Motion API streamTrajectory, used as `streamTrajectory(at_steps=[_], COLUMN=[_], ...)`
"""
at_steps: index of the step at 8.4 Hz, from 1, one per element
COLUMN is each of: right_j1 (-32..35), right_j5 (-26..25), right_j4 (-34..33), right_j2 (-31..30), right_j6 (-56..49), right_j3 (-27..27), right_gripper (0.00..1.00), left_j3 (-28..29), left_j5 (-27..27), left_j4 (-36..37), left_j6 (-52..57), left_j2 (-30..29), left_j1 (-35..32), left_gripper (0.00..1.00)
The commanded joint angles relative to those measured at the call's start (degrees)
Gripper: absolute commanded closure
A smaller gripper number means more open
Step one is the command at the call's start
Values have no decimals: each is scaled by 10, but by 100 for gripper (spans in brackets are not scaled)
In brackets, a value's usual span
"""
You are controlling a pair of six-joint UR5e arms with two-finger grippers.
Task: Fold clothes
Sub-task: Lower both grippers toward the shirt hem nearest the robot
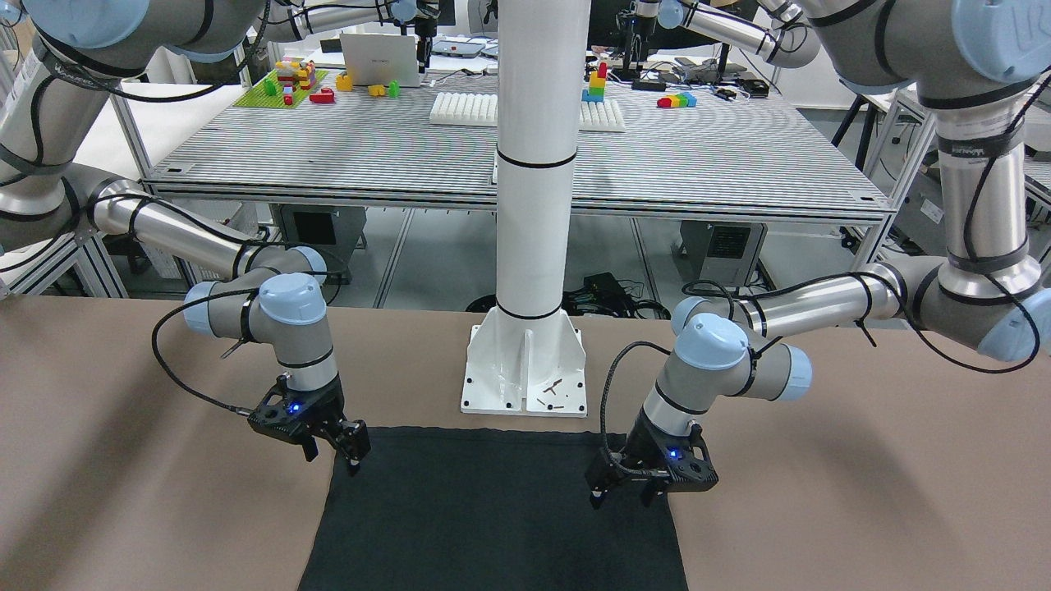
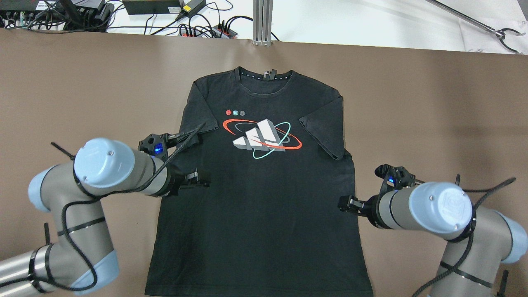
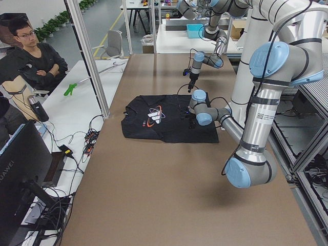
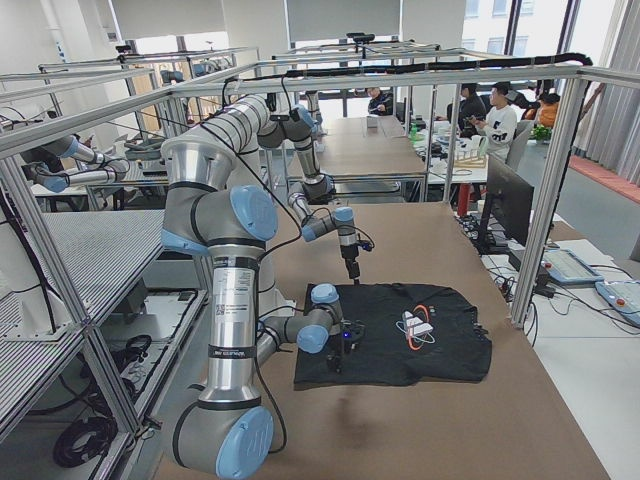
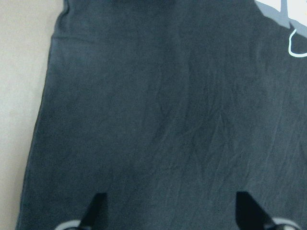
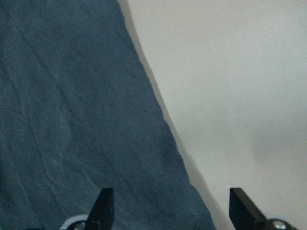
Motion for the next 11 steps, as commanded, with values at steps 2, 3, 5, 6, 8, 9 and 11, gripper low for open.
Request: streamTrajectory(at_steps=[2, 3, 5, 6, 8, 9, 11], right_j1=[-121, -137, -160, -160, -159, -158, -158], right_j5=[-66, -87, -115, -120, -117, -115, -113], right_j4=[0, 0, 1, 2, 2, 2, 2], right_j2=[-54, -54, -50, -50, -51, -52, -56], right_j6=[60, 60, 56, 53, 52, 51, 37], right_j3=[31, 27, 3, 7, 7, 7, 16], right_gripper=[29, 30, 33, 35, 51, 86, 100], left_j3=[-19, -24, -27, -26, -26, -26, -27], left_j5=[30, 31, 45, 46, 46, 46, 47], left_j4=[2, 2, 2, 2, 2, 2, 10], left_j6=[-11, -11, -11, -11, -11, -11, -11], left_j2=[6, 15, 18, 18, 19, 19, 18], left_j1=[18, 18, 20, 19, 18, 18, 19], left_gripper=[6, 6, 6, 6, 6, 6, 6])
